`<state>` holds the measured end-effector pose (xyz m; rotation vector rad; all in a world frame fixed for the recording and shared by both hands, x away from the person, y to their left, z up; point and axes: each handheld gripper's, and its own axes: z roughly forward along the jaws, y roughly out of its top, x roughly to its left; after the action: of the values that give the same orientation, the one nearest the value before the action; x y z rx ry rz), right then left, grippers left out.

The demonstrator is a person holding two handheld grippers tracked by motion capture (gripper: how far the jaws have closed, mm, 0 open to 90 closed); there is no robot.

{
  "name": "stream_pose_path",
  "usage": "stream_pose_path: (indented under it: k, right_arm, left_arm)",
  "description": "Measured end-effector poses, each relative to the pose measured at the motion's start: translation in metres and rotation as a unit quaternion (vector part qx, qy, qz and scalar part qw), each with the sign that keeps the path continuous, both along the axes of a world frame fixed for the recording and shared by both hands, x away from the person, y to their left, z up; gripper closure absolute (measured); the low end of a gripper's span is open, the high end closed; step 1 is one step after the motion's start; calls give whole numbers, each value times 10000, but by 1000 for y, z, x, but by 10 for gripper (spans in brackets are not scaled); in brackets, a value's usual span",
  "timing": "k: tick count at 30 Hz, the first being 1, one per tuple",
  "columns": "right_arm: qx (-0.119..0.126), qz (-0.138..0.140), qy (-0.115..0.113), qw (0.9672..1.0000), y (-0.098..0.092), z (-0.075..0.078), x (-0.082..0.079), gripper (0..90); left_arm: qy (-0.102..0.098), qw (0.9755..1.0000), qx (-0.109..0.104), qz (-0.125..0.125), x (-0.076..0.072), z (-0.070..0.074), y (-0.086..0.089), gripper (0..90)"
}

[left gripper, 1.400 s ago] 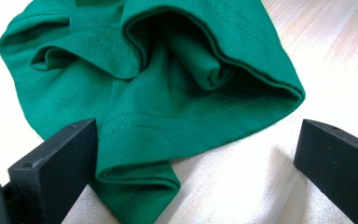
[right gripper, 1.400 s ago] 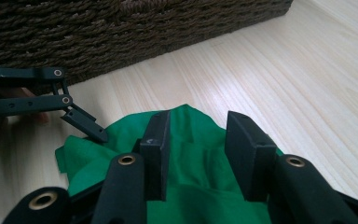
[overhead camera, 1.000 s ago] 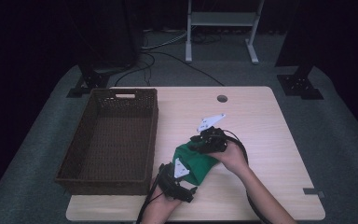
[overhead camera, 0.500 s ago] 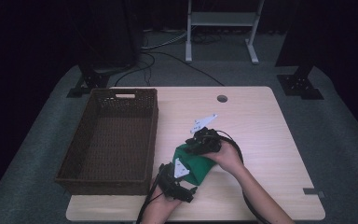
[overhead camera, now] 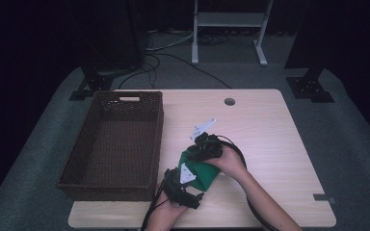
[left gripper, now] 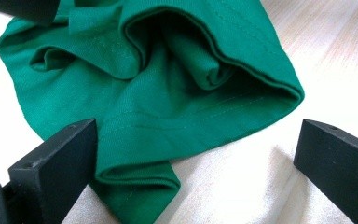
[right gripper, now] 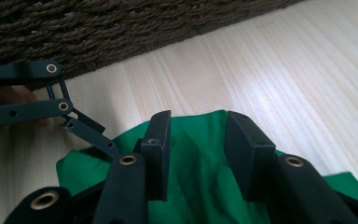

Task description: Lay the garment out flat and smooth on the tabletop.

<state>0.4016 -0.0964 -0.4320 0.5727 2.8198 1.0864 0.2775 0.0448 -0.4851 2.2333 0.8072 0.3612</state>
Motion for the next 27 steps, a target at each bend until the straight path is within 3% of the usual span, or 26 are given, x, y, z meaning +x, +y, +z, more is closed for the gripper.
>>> stream_pose_path:
  k: [13,19,23,27]
  right_arm:
    - [-298,103,136,9994,14,-14,2,625]
    - [-447,152,130,9988,16,-17,2,722]
    - [-463,171,103,9987,14,-17,2,865]
    - [-412,131,80,9990,13,-15,0,870]
  left_arm:
    - [6,10000,-15,-6,0,0,0,0]
    - [4,10000,-10,-10,0,0,0,0]
    - [5,10000,-13,-8,0,0,0,0]
    - [2,10000,-9,-5,0,0,0,0]
